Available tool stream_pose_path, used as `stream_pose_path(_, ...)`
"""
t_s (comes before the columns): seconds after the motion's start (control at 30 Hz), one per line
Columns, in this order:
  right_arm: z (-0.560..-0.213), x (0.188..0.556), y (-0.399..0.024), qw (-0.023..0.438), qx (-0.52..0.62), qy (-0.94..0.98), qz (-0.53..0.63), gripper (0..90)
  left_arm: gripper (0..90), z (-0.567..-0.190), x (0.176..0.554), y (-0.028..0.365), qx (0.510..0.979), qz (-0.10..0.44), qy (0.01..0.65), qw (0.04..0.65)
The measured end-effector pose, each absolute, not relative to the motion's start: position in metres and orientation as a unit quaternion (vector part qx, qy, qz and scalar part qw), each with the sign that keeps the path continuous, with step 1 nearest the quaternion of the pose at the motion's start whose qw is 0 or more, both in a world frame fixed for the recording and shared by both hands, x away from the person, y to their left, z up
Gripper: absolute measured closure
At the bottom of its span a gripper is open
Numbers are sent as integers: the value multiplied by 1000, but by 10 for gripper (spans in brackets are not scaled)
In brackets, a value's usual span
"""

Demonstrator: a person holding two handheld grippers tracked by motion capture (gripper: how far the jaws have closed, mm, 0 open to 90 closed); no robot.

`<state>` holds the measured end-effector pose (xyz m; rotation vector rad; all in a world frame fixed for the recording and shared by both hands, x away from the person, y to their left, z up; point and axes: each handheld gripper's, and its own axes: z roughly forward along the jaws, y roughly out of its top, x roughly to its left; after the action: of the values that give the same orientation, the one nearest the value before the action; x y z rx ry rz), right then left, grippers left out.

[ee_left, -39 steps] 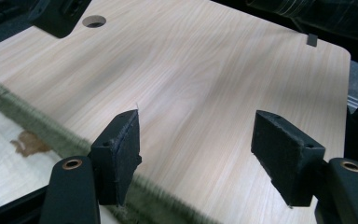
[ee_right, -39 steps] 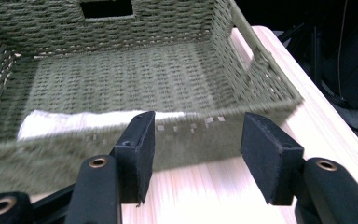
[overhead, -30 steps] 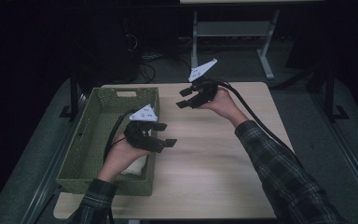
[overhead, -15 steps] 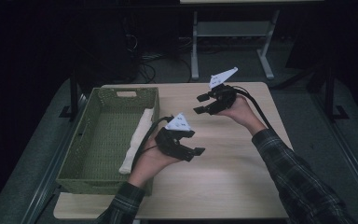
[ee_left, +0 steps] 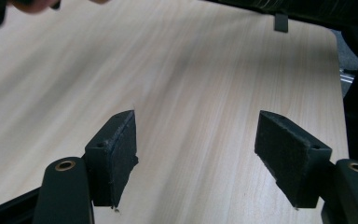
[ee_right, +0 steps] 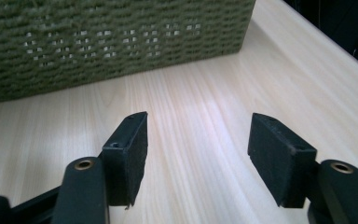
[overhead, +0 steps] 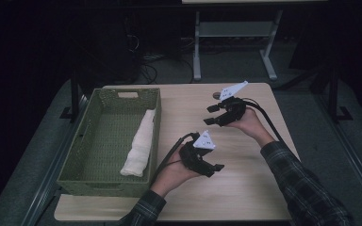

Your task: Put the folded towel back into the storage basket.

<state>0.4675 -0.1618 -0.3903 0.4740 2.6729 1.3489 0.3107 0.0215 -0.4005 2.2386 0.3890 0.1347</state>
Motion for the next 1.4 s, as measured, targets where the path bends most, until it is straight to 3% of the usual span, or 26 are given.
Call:
stream_pose_path(0.67, -452, 441, -199, 68, 208, 878, 425, 303, 197, -465, 311, 10, 906, 50, 150, 392)
stream_pose_path(1.1, -482, 422, -222, 89, 240, 882, 397, 257, 146, -480, 313, 8, 906, 54, 144, 394)
stream_pose_path(1.4, -483, 423, -222, 91, 250, 883, 387, 139, 145, -479, 314, 8, 908, 53, 139, 391)
